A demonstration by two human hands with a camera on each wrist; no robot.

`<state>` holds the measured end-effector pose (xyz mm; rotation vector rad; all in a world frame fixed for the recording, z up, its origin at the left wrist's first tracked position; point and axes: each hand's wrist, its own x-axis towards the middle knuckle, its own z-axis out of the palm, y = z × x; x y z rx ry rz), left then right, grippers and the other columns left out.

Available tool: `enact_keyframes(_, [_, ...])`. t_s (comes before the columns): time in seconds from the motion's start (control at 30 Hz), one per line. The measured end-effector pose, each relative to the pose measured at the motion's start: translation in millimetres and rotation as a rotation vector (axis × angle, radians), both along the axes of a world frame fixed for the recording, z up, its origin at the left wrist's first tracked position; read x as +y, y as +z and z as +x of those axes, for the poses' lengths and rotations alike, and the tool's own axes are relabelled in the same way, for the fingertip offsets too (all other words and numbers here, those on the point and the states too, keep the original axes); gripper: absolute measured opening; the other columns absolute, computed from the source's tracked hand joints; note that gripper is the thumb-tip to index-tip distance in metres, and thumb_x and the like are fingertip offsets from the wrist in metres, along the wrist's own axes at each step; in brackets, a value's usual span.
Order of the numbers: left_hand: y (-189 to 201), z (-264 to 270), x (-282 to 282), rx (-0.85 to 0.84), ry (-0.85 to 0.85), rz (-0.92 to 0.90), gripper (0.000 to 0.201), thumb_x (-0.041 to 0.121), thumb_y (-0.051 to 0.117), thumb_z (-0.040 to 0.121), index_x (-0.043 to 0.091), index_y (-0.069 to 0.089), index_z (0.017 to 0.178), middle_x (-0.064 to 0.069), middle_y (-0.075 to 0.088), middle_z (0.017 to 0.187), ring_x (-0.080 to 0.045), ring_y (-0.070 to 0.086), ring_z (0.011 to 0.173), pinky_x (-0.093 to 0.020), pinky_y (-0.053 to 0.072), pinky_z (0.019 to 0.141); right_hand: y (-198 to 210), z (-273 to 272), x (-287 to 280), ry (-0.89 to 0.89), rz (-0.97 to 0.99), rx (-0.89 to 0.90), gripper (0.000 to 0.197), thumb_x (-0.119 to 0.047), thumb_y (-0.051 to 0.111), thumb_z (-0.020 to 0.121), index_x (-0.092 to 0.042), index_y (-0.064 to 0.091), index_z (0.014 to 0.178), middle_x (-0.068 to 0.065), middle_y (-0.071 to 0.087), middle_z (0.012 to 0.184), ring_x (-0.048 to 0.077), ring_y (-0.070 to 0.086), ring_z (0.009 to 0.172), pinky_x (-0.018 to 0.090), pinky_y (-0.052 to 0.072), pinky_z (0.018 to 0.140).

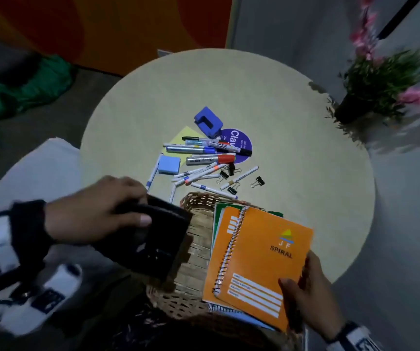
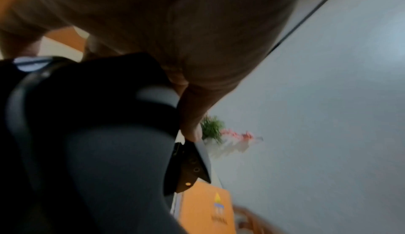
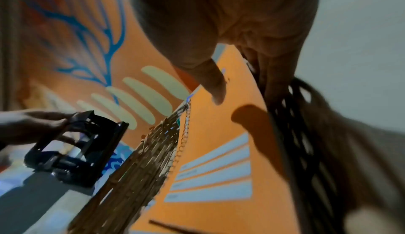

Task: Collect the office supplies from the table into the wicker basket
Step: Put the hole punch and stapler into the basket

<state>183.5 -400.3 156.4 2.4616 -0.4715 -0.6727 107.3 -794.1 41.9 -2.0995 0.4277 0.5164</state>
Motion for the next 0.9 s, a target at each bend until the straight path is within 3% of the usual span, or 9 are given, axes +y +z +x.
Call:
enact_keyframes(0.1, [-18.6, -26.8, -23.2, 0.153, -0.016, 0.213, 0.038, 0.084, 0.028, 0.060, 0.052, 0.042, 0.073, 0.026, 0.047, 0.110, -0.012, 0.044, 0.109, -0.040, 0.042, 0.093, 23.4, 12.1, -4.8, 0.082, -0.182, -0.054, 0.088, -0.015, 0.067, 0.083, -0.018, 0.009, 0.150, 0.005, 0.047, 0.129, 0.026, 0.062, 0.098, 0.051, 0.052, 0.087])
enact_keyframes(0.17, [-29.2, -37.4, -37.5, 0.203, 0.004, 0.364, 0.052, 0.079, 0.017, 0.053, 0.048, 0.046, 0.083, 0.022, 0.043, 0.127, -0.014, 0.036, 0.119, -0.040, 0.039, 0.097, 40.9, 30.5, -5.6, 0.159, -0.280, -0.114, 0.081, -0.020, 0.067, 0.083, -0.016, 0.019, 0.149, 0.010, 0.043, 0.132, 0.022, 0.059, 0.094, 0.048, 0.054, 0.084])
enact_keyframes(0.23, [-36.1, -43.0, -54.8, 0.170, 0.000, 0.447, 0.071, 0.074, 0.009, 0.054, 0.042, 0.047, 0.105, 0.018, 0.040, 0.134, -0.017, 0.033, 0.124, -0.040, 0.037, 0.098, 52.2, 61.5, 2.6, 0.266, -0.321, -0.216, 0.068, -0.024, 0.067, 0.083, -0.018, 0.033, 0.142, 0.010, 0.046, 0.129, 0.024, 0.059, 0.100, 0.048, 0.054, 0.085])
enact_keyframes(0.37, [-48.5, -41.7, -79.5, 0.189, 0.027, 0.510, 0.044, 0.064, 0.029, 0.084, 0.038, 0.045, 0.117, 0.009, 0.047, 0.134, -0.023, 0.035, 0.124, -0.045, 0.034, 0.096, 58.3, 156.0, 58.7, 0.498, -0.390, -0.304, 0.051, -0.030, 0.062, 0.086, -0.019, 0.046, 0.132, 0.009, 0.054, 0.127, 0.026, 0.059, 0.106, 0.045, 0.050, 0.089])
enact_keyframes(0.5, [-62.8, -37.3, -86.2, 0.279, 0.077, 0.510, 0.039, 0.057, 0.033, 0.089, 0.030, 0.048, 0.113, 0.001, 0.054, 0.128, -0.027, 0.041, 0.122, -0.047, 0.036, 0.094, 43.8, 255.9, 138.3, 0.566, -0.412, -0.265, 0.046, -0.029, 0.060, 0.086, -0.015, 0.049, 0.128, 0.013, 0.061, 0.122, 0.029, 0.059, 0.101, 0.034, 0.047, 0.084])
enact_keyframes(0.57, [-69.4, -38.7, -87.5, 0.268, 0.110, 0.480, 0.042, 0.059, 0.034, 0.088, 0.031, 0.049, 0.115, 0.001, 0.049, 0.130, -0.028, 0.041, 0.121, -0.046, 0.038, 0.093, 32.9, 295.6, 169.9, 0.537, -0.402, -0.202, 0.046, -0.025, 0.059, 0.085, -0.011, 0.047, 0.127, 0.014, 0.063, 0.120, 0.031, 0.061, 0.100, 0.035, 0.049, 0.084])
enact_keyframes(0.73, [-75.5, -35.6, -99.2, 0.221, 0.269, 0.429, 0.042, 0.058, 0.040, 0.086, 0.031, 0.057, 0.112, 0.003, 0.043, 0.135, -0.028, 0.039, 0.119, -0.044, 0.040, 0.091, 16.0, 333.1, 201.7, 0.590, -0.510, -0.083, 0.034, -0.017, 0.055, 0.088, -0.008, 0.055, 0.121, 0.016, 0.057, 0.117, 0.035, 0.057, 0.100, 0.032, 0.040, 0.078])
enact_keyframes(0.83, [-75.8, -36.5, -106.0, 0.199, 0.371, 0.421, 0.040, 0.052, 0.038, 0.089, 0.028, 0.058, 0.114, 0.002, 0.038, 0.138, -0.026, 0.033, 0.122, -0.044, 0.038, 0.094, 14.8, 332.5, 209.4, 0.628, -0.643, -0.037, 0.021, -0.011, 0.047, 0.092, -0.008, 0.052, 0.112, 0.011, 0.040, 0.105, 0.029, 0.046, 0.094, 0.032, 0.042, 0.079])
enact_keyframes(0.9, [-77.6, -42.9, -106.9, 0.241, 0.386, 0.415, 0.042, 0.053, 0.035, 0.091, 0.028, 0.055, 0.117, 0.001, 0.041, 0.136, -0.025, 0.033, 0.122, -0.044, 0.036, 0.095, 6.4, 333.5, 213.1, 0.715, -0.728, -0.034, 0.021, -0.014, 0.047, 0.093, -0.009, 0.050, 0.114, 0.015, 0.039, 0.112, 0.031, 0.046, 0.113, 0.032, 0.042, 0.095])
